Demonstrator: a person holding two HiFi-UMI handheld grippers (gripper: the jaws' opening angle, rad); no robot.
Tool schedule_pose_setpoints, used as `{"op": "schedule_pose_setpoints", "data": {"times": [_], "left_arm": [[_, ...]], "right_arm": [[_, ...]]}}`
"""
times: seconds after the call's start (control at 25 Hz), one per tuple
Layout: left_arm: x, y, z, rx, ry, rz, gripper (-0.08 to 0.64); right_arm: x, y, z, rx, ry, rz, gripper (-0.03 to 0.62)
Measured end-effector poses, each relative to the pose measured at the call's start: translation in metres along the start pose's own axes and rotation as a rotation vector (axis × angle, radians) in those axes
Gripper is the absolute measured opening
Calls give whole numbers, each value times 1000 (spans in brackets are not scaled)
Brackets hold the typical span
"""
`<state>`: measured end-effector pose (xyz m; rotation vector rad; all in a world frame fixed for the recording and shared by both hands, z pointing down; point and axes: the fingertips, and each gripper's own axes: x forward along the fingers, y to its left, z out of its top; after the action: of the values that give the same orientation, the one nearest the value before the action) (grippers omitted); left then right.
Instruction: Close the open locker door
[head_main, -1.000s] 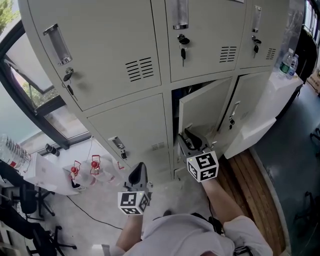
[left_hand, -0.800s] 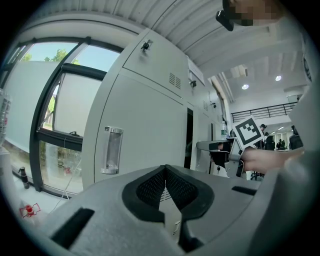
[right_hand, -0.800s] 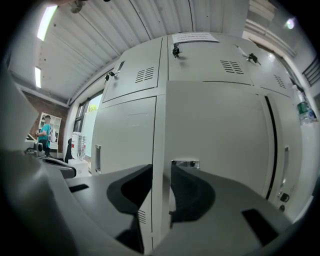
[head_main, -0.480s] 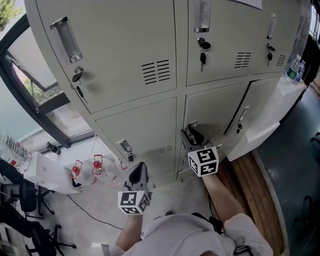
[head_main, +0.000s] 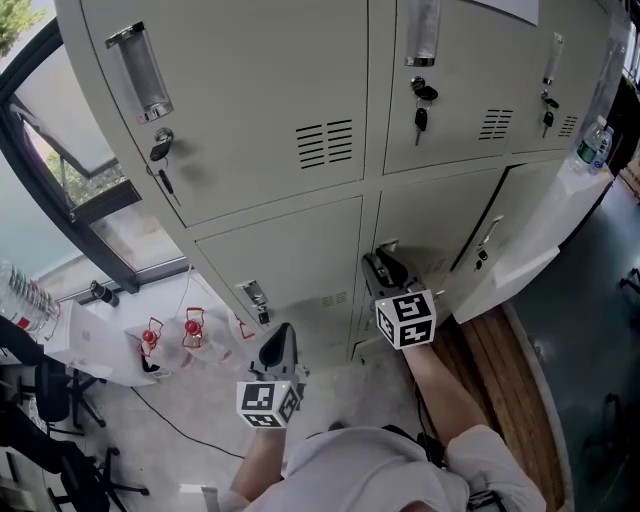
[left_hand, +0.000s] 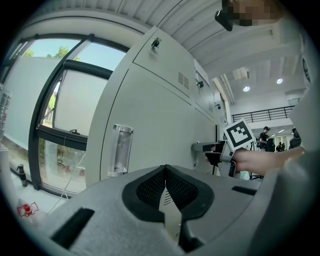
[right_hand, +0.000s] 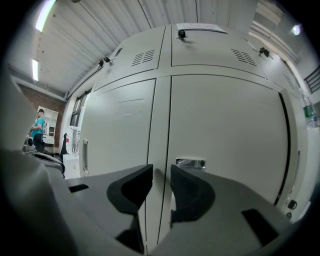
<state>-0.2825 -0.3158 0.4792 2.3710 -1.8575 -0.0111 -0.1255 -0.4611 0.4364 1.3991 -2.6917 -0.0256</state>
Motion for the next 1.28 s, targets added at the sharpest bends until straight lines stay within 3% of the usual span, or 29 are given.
{"op": "schedule_pose_setpoints", "data": {"times": [0.56, 0.96, 1.08, 1.16, 1.28], "left_arm": [[-2, -2, 0, 1, -2, -6, 8], [3, -13, -1, -13, -9, -33, 8], [7, -23, -1, -10, -9, -55, 8], [10, -32, -1, -7, -9, -72, 7], [13, -46, -3, -2, -6, -99, 8]], "right_arm": [[-2, 0, 0, -11, 9, -5, 106], [-38, -11, -9, 17, 2, -50, 103], [-55, -20, -13, 20, 6, -77, 77], [-67, -26, -15, 23, 5, -99, 26], [-84, -35, -19, 32, 6, -126, 15]]}}
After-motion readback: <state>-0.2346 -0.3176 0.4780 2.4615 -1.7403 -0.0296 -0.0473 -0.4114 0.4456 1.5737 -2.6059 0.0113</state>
